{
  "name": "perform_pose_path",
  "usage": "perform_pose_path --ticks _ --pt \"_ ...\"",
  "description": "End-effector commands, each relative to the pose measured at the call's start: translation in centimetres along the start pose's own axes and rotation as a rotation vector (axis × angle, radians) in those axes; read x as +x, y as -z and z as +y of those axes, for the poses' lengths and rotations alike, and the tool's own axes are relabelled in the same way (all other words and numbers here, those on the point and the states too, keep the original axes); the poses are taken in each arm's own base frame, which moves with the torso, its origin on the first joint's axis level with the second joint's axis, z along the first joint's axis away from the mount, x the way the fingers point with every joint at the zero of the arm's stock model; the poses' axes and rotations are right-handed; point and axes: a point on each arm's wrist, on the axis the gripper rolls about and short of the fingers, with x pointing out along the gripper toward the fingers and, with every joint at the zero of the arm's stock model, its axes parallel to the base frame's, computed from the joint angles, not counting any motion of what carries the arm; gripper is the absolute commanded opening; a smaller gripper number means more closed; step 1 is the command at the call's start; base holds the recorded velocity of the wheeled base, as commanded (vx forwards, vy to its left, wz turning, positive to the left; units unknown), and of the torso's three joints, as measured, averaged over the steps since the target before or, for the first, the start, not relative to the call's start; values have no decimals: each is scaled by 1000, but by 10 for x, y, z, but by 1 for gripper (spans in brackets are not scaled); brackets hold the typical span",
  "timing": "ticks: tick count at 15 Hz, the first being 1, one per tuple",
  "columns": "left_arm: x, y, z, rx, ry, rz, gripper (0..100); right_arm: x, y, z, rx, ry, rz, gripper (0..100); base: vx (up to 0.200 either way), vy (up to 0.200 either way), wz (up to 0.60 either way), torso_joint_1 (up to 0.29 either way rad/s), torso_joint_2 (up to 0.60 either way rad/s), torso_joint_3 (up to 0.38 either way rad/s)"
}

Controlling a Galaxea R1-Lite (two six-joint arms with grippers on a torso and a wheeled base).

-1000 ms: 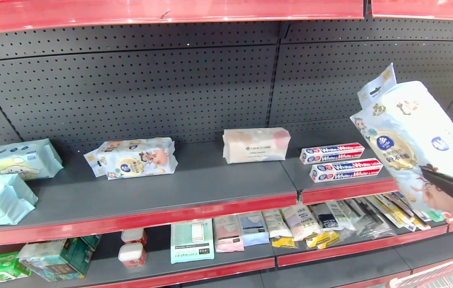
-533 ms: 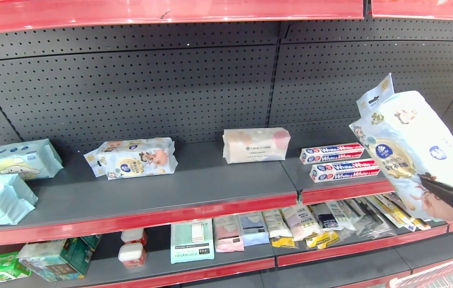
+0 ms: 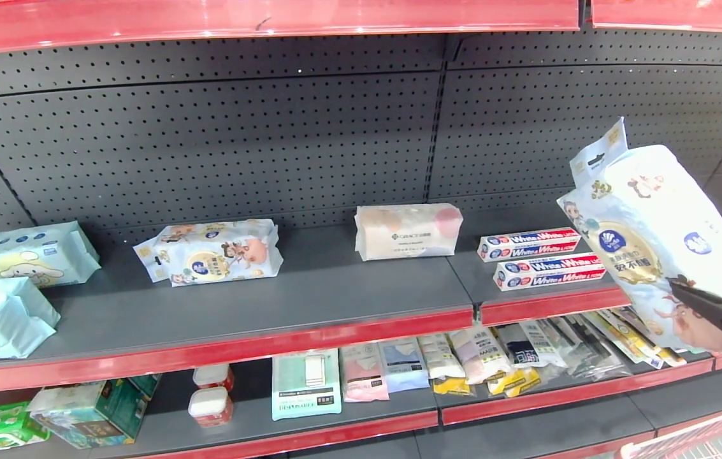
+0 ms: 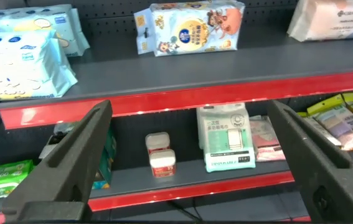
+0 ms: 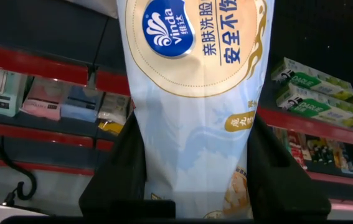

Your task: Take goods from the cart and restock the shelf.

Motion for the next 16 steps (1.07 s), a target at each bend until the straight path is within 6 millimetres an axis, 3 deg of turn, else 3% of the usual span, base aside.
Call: perform_pose_path --ticks 1,5,10,16 --pt "0 0 0 -2 -23 1 100 1 0 0 0 1 3 0 0 0 0 0 0 0" --pt "0 0 1 -2 -30 1 100 0 2 1 -2 1 7 0 0 0 0 0 0 0" --pt "0 0 1 -2 -30 1 100 -1 2 0 -3 2 4 0 200 0 0 -3 -3 3" --pt "0 0 1 -4 -30 1 100 -1 2 1 -4 1 5 0 0 0 0 0 0 0"
